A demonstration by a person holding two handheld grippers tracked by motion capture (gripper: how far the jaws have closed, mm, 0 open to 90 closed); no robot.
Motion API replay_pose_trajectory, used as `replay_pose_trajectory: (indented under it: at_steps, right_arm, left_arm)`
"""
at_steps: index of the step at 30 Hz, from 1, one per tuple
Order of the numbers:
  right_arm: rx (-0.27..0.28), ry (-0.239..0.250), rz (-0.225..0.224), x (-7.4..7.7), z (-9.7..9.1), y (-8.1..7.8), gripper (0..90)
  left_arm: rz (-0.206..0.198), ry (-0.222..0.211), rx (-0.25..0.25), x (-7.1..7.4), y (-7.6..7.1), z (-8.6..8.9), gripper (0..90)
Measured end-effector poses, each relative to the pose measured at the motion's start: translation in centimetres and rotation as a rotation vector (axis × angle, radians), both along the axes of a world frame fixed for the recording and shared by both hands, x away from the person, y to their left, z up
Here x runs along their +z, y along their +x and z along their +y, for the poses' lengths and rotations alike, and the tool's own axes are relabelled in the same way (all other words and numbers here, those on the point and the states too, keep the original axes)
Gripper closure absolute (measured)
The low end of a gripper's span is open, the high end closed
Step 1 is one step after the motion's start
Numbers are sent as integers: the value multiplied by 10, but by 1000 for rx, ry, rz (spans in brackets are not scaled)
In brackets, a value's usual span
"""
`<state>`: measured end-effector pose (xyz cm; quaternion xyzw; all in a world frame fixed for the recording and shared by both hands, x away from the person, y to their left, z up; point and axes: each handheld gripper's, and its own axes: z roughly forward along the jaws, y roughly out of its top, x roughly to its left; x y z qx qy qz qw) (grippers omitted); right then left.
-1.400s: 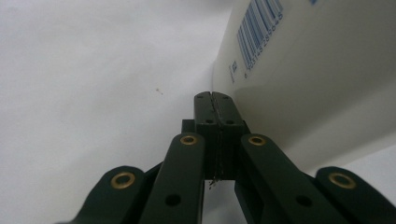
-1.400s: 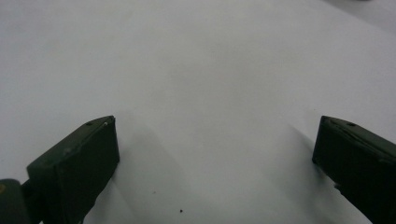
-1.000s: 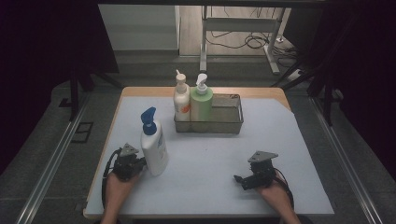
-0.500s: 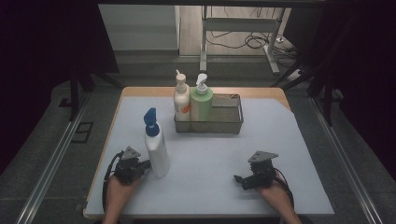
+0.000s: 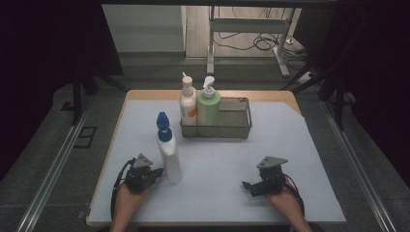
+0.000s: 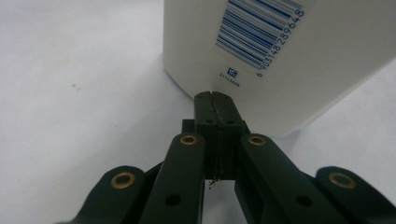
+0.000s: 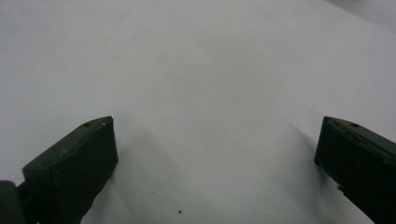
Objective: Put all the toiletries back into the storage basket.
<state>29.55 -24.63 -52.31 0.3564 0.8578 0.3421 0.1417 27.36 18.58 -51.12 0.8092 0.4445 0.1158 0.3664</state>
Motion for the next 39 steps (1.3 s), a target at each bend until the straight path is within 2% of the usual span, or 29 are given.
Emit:
replay_pose_trajectory:
  at_steps: [8, 10, 11, 13, 20, 29, 34, 39]
  right_arm:
    - [0, 0, 1, 0, 0, 0, 0]
    - [1, -1, 0, 0, 0, 0, 0]
    - [1, -1, 0, 0, 0, 0, 0]
    - [2, -1, 0, 0, 0, 0, 0]
    - [3, 0, 2, 0, 0, 0, 0]
    - [2, -1, 0, 0, 0, 0, 0]
    - [3, -1, -1, 0, 0, 0, 0]
    - [3, -1, -1, 0, 0, 0, 0]
  left_arm:
    - [-8, 7, -28, 0, 4, -15, 892]
    - [-10, 7, -22, 0, 5, -16, 892]
    - [-20, 22, -4, -1, 8, -18, 892]
    - [-24, 24, 14, -1, 12, -16, 892]
    - [-26, 8, 30, -2, 19, -15, 893]
    - [-31, 5, 7, -2, 24, -28, 893]
    - [-26, -2, 6, -2, 26, -31, 893]
    - [-16, 2, -16, -1, 27, -37, 893]
